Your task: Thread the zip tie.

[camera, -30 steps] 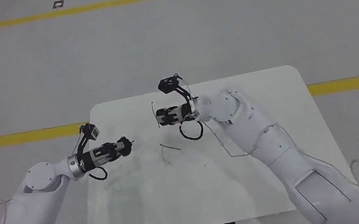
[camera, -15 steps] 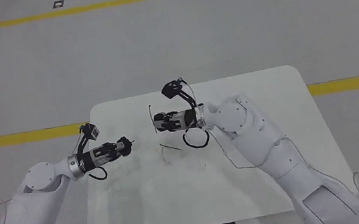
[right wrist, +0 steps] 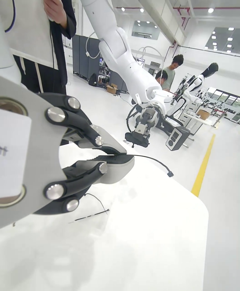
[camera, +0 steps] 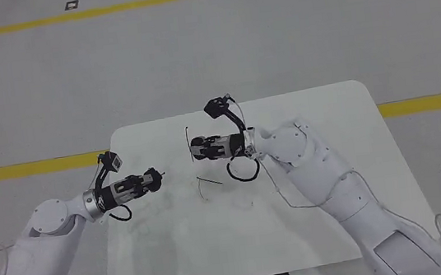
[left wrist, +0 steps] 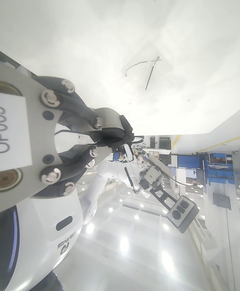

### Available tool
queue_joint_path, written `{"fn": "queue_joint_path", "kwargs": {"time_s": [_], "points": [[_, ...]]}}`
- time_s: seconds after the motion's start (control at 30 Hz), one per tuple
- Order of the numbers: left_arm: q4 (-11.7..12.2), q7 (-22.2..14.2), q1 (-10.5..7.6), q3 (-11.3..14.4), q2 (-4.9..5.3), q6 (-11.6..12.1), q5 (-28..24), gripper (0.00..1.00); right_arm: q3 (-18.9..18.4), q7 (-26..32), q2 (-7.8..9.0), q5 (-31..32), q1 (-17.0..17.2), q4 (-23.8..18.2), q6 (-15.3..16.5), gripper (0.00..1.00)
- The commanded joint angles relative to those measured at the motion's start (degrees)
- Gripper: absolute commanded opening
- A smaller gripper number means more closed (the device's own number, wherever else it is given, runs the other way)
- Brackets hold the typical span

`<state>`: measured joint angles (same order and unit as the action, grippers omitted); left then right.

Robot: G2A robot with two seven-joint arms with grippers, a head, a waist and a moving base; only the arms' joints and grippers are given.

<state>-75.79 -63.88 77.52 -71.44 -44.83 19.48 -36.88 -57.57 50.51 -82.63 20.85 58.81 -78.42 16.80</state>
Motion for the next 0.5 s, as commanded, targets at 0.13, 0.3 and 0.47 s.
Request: {"fn": "queue_joint_path", "kwargs": {"time_s": [0.13,0.3,0.47], "points": [[0.00,0.00,0.00,0.00,0.00,0.00,0.00,0.00,-1.32,-4.51,1.08,0.58,6.77,-5.40,2.17,0.00],[0.00,0.00,0.00,0.00,0.00,0.00,0.00,0.00,-1.16,-8.10,1.85,3.49,11.93,-9.88,2.68,0.00],[0.00,0.00,0.00,0.00,0.00,0.00,0.00,0.00,0.06,-13.33,2.07,7.89,14.51,-12.67,1.40,0.00]]}}
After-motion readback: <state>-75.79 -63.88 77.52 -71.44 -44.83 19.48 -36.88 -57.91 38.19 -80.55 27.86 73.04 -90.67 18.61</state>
